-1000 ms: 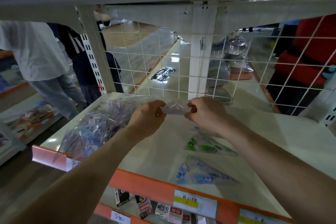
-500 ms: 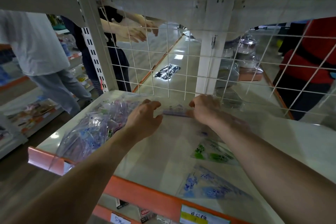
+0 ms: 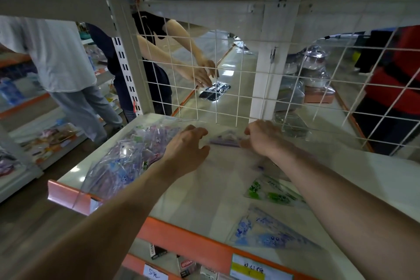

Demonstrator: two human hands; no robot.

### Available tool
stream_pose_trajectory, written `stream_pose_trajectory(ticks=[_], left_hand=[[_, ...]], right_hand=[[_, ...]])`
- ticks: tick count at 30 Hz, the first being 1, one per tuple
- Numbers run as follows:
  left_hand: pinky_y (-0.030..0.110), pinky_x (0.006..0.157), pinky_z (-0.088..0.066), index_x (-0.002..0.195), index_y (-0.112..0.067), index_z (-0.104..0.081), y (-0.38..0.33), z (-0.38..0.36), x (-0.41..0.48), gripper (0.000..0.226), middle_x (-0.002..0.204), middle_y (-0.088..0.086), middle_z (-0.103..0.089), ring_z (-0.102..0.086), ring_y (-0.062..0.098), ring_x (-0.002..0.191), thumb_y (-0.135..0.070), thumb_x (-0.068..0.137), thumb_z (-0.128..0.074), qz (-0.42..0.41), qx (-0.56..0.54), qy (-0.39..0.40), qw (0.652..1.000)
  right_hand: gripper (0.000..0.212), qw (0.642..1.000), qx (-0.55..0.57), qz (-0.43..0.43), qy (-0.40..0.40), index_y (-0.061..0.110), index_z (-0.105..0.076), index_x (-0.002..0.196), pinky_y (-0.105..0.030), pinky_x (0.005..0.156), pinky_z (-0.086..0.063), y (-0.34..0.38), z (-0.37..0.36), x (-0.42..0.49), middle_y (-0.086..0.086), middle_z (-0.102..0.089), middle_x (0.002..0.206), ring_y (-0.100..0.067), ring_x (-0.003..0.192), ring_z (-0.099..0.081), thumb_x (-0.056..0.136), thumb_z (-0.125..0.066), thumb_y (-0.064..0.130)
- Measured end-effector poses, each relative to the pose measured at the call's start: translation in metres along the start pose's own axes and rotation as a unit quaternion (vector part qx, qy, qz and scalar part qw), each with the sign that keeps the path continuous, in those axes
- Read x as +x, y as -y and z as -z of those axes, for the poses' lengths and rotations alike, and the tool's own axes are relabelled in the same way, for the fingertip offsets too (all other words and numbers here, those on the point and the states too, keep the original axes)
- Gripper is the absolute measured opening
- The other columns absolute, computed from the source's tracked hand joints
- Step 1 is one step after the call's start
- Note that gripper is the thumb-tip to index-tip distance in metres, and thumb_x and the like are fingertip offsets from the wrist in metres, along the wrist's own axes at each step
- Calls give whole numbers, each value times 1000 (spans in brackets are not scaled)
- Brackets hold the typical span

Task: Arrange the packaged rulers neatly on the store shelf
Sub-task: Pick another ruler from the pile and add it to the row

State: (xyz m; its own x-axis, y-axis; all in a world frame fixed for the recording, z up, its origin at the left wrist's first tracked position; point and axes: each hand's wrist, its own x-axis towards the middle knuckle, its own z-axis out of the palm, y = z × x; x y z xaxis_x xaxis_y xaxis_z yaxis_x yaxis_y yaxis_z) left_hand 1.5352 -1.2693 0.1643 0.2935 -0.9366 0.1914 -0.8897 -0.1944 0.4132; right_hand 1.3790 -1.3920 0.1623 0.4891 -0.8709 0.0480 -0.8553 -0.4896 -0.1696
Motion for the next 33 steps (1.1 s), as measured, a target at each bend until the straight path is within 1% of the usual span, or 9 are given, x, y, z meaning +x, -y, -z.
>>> stream_pose_trajectory(ticks=[4,9,14,17,21,24,28,30,33], left_hand=[[29,87,-44,129,-18,-54,6,15,-5,41,118,2,-55,-56,21,103,-24,89,-57,1,15,6,1000],[30,88,-46,119,-14,-63,29,46,-8,32,113,5,-59,-58,24,102,-21,88,-59,20,38,-25,999],[27,87,-43,121,-15,-62,61,75,-12,32,118,4,-59,-58,22,106,-19,90,-55,58,56,-36,996],[30,89,-45,122,-16,-61,83,87,-10,31,121,5,-58,-58,23,109,-20,92,-53,84,70,-34,993],[34,91,-47,121,-17,-62,107,99,-7,30,121,5,-59,-58,24,110,-23,92,-52,105,83,-35,990],[36,92,-48,122,-18,-61,119,103,-9,31,122,6,-59,-59,24,109,-24,93,-52,116,87,-41,989],[32,85,-48,118,-20,-63,132,104,-9,28,118,4,-61,-60,21,104,-25,93,-54,128,89,-42,987],[33,87,-49,119,-20,-62,134,102,-7,29,119,3,-62,-60,21,104,-26,92,-54,129,85,-41,987],[34,90,-50,120,-19,-62,132,101,-4,30,121,4,-63,-60,20,107,-26,92,-54,123,81,-40,988]], right_hand=[[32,998,42,39,-10,20,-60,121,-36,93,-42,16,17,-2,-5,-58,125,-26,113,-52,90,-57,22],[34,991,84,106,-3,20,-62,121,-32,94,-43,61,21,5,-7,-61,125,-28,116,-54,89,-59,31],[37,990,31,131,44,20,-54,129,-35,106,-36,108,-2,35,-7,-48,139,-27,127,-45,94,-44,26],[40,987,5,148,66,20,-51,133,-38,107,-36,131,-12,53,-9,-46,140,-28,127,-44,94,-45,23],[39,985,42,140,90,18,-56,128,-38,101,-42,149,-26,75,-10,-54,132,-29,119,-51,91,-43,17],[40,979,55,150,126,10,-58,119,-37,92,-45,154,-36,90,-15,-59,124,-31,110,-56,87,-39,21],[32,981,52,140,123,7,-61,114,-31,87,-43,157,-35,98,-17,-59,122,-30,110,-56,92,-39,13],[33,983,51,131,120,7,-62,117,-28,89,-41,157,-32,98,-15,-59,124,-29,113,-53,93,-40,13],[29,983,64,136,103,9,-67,106,-27,86,-40,155,-32,98,-14,-62,118,-28,110,-53,90,-42,12]])
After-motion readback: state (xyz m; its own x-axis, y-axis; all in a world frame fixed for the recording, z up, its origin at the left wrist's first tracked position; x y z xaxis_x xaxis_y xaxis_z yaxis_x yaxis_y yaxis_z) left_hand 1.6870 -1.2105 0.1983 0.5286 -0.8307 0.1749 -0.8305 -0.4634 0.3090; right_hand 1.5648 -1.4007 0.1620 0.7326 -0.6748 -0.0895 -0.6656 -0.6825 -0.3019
